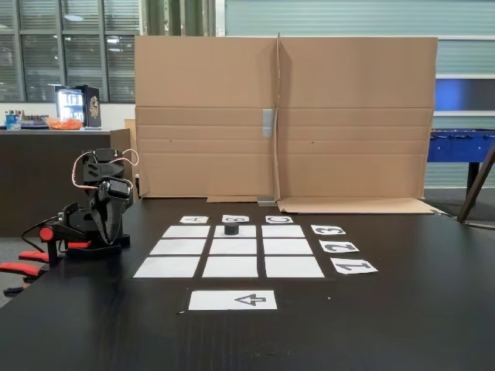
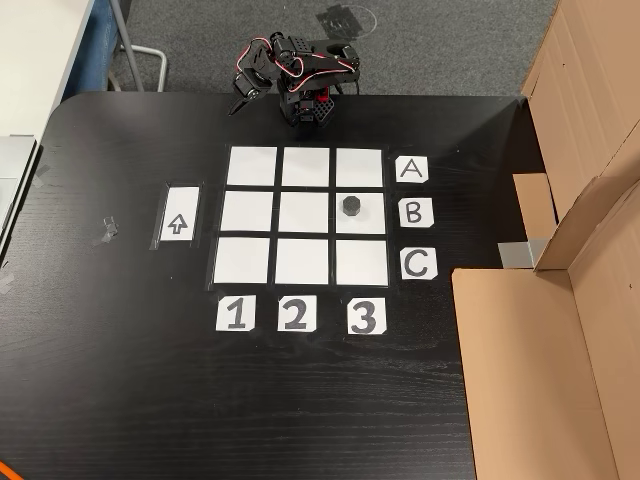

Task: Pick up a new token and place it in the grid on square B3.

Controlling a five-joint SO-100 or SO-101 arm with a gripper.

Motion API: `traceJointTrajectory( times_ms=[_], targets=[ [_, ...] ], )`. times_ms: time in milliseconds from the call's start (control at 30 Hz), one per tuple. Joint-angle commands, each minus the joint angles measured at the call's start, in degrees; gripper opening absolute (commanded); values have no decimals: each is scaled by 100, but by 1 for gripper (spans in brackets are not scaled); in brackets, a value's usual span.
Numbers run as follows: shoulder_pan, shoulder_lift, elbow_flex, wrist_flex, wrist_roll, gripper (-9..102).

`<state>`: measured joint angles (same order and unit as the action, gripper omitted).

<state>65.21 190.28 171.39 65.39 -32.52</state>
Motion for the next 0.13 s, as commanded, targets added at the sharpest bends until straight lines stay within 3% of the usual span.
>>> traceJointTrajectory(
  times_ms=[0, 100],
  targets=[
    [-9, 26, 9, -70, -18, -1],
    [-9, 26, 9, -70, -18, -1]
  ],
)
